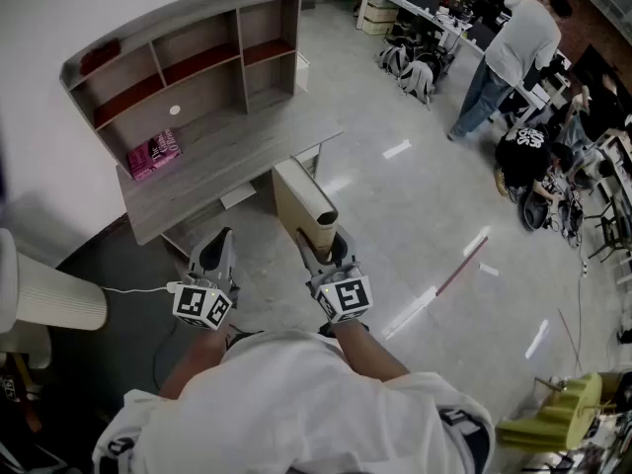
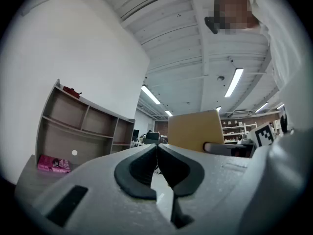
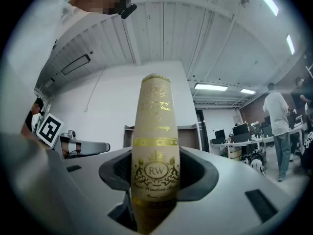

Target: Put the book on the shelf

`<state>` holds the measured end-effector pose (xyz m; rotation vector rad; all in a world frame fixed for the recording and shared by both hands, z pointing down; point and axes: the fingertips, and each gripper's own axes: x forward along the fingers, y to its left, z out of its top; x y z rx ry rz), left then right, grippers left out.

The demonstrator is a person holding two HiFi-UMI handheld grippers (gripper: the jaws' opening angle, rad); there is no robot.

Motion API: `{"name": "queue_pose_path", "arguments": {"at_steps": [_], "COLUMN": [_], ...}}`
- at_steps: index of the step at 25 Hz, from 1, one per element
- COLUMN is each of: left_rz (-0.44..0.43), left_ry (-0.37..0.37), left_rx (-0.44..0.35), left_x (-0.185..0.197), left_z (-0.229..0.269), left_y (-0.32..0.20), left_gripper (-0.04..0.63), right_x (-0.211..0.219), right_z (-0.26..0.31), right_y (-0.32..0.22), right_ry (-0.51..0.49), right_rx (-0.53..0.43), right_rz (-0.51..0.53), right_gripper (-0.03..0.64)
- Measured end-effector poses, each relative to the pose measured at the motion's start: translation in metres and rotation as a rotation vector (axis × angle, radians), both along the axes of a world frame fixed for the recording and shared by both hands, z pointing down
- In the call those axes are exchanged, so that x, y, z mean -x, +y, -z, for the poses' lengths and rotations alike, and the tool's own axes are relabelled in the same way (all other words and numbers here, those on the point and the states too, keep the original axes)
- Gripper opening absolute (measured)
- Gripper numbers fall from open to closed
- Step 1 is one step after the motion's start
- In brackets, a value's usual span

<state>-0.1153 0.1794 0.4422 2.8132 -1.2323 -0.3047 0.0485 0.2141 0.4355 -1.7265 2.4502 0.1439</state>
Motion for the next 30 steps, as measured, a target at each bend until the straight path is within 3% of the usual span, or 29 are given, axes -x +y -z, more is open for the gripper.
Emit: {"name": "queue_pose_path", "arguments": {"at_steps": [4,22,25,30], "left_rz": [0.013,0.077,0.081,0.055], "left_ry": [0.004,0.007,0.018,0.027], "left_rx": [0.014,0.083,0.101,0.119], "left_x": [-0.009,-0.037,-0.03,-0.012], "left_z": [-0.003,-0.032,-0.041,-0.056], "left_y": [-0.004,-0.04,-0.072,-0.175], "left_gripper": [0.017,0.015,0.015,0.015], "right_x": [-0.019,-0.067,-0.064,-0.047], "right_z": [-0.008,-0.025,-0.03,-0.034], "right_y": [0.005,-0.033,-0.062,-0.154], "right_ry": [-0.017,-0.123,-0.142,-0.173], "right_rx": [0.03,0.061,0.068,0.078], "right_rz": [-0.043,0.029,0.034,0.046], "right_gripper": [0.219,0.219,0.219,0.219]}}
